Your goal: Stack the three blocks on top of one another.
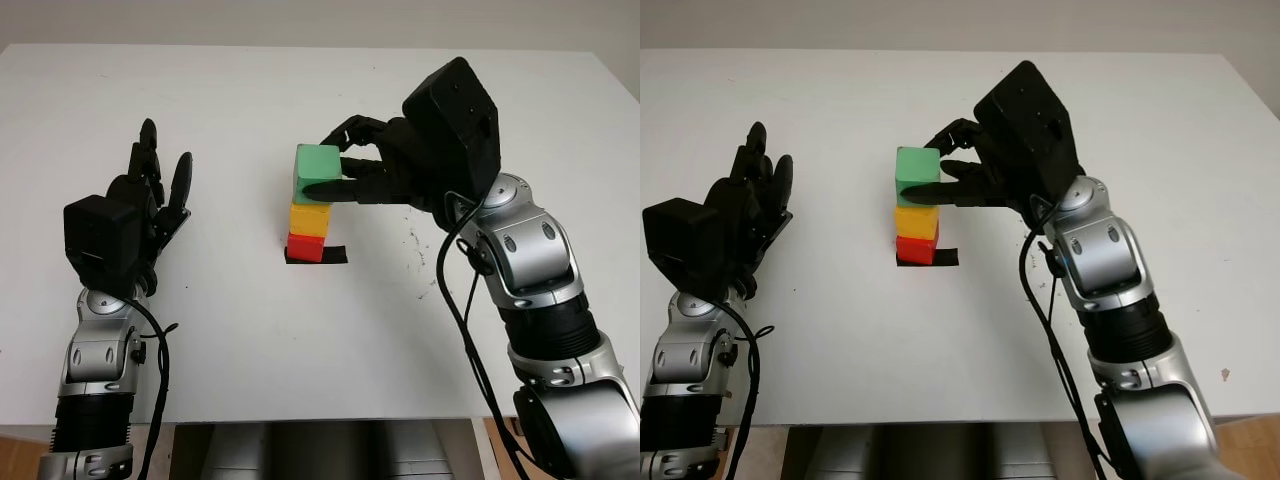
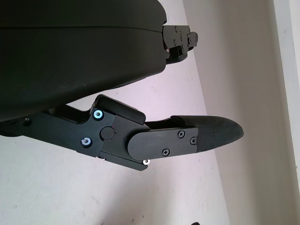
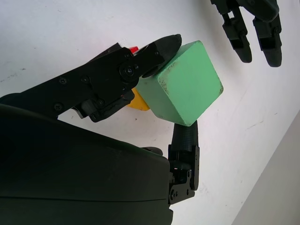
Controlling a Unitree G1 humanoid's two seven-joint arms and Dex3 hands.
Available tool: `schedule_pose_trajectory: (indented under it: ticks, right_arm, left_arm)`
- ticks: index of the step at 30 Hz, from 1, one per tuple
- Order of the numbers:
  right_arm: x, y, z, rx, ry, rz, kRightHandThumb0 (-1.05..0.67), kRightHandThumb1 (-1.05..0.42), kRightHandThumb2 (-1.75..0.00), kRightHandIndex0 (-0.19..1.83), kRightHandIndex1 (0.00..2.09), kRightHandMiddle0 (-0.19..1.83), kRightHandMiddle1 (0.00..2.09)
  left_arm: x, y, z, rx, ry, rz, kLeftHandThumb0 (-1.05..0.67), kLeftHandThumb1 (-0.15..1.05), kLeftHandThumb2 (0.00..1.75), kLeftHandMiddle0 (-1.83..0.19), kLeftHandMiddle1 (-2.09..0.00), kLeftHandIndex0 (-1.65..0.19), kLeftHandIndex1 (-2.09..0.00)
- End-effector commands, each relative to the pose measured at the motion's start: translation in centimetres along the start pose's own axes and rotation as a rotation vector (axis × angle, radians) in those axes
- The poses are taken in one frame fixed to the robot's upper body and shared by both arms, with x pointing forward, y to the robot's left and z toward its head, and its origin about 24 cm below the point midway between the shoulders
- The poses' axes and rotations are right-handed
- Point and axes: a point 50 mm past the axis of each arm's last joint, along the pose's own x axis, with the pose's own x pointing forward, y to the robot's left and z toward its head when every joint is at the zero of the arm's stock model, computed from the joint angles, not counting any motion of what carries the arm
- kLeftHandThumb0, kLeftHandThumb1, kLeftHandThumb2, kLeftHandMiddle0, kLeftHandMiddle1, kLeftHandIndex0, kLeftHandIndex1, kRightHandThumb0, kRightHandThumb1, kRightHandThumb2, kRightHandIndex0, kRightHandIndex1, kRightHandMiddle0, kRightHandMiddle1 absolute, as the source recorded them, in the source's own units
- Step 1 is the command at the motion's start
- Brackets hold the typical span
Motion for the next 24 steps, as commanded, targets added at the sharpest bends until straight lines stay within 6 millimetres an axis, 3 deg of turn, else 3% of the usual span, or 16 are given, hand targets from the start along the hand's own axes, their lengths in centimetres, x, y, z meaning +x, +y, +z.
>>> schedule_pose_trajectory:
  ticks: [1, 24]
  right_arm:
    - [-0.21, -0.09, 0.17, -0.014, -0.011, -0.006, -0.44, -1.04, -0.06, 0.28, 0.04, 0.21, 1.78]
    - [-0.21, 0.02, 0.12, -0.026, 0.001, 0.001, -0.47, -1.04, -0.05, 0.26, 0.04, 0.16, 1.76]
  left_arm:
    - [-0.09, 0.18, 0.32, 0.006, -0.017, -0.001, -0.76, 1.05, 0.52, 0.18, -0.05, 0.11, -0.05]
    - [-0.07, 0.13, 0.29, 0.012, -0.015, -0.01, -0.77, 1.05, 0.53, 0.19, -0.05, 0.11, -0.05]
